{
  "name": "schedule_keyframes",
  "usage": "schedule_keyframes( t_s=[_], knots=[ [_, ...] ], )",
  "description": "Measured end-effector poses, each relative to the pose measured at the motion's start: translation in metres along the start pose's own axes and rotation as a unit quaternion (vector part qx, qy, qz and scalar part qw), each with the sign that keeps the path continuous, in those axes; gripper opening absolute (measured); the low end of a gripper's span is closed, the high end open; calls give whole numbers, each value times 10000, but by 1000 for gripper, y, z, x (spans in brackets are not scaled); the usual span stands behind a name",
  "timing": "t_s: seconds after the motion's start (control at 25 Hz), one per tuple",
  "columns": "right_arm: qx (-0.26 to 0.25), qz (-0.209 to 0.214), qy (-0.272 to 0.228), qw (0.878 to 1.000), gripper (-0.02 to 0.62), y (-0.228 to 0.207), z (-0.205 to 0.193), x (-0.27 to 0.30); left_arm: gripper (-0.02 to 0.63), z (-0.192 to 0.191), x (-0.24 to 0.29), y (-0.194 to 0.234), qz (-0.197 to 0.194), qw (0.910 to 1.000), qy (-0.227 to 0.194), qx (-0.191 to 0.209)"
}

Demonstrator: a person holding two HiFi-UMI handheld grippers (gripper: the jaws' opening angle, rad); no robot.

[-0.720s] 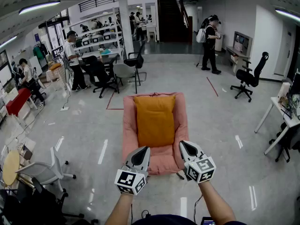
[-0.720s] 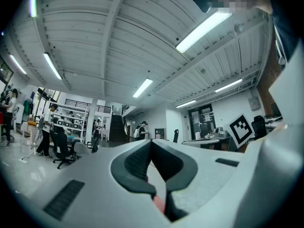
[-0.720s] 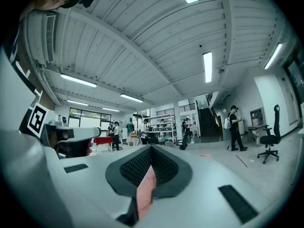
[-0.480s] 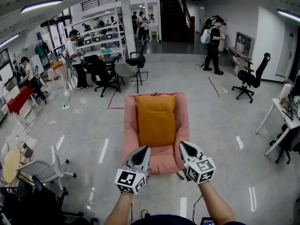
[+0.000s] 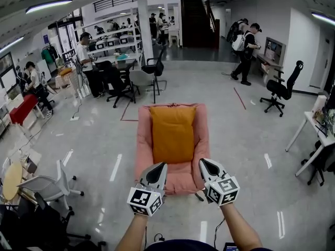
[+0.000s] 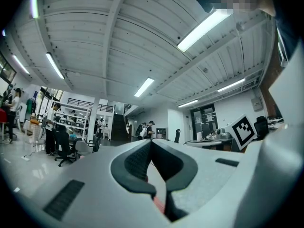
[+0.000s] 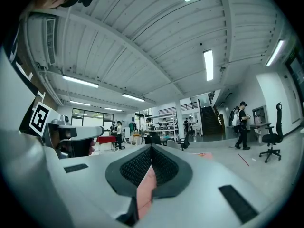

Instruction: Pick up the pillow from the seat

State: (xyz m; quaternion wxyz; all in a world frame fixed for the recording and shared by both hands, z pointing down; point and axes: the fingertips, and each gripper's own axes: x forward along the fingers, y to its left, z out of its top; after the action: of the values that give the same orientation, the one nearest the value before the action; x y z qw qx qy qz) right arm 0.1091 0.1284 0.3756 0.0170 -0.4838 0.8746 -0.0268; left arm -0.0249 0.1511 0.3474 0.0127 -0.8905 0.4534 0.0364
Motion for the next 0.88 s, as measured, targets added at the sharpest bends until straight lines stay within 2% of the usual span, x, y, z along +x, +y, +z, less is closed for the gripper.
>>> schedule_keyframes(
  t_s=[0.28, 0.88],
  knots=[
    [60, 16, 84, 9999, 17, -21, -11, -13, 3, -10, 7, -21, 37, 10000, 39, -70],
    [120, 64, 135, 9998, 17, -33, -15, -5, 3, -15, 21, -18, 34, 9998, 80, -170]
  ],
)
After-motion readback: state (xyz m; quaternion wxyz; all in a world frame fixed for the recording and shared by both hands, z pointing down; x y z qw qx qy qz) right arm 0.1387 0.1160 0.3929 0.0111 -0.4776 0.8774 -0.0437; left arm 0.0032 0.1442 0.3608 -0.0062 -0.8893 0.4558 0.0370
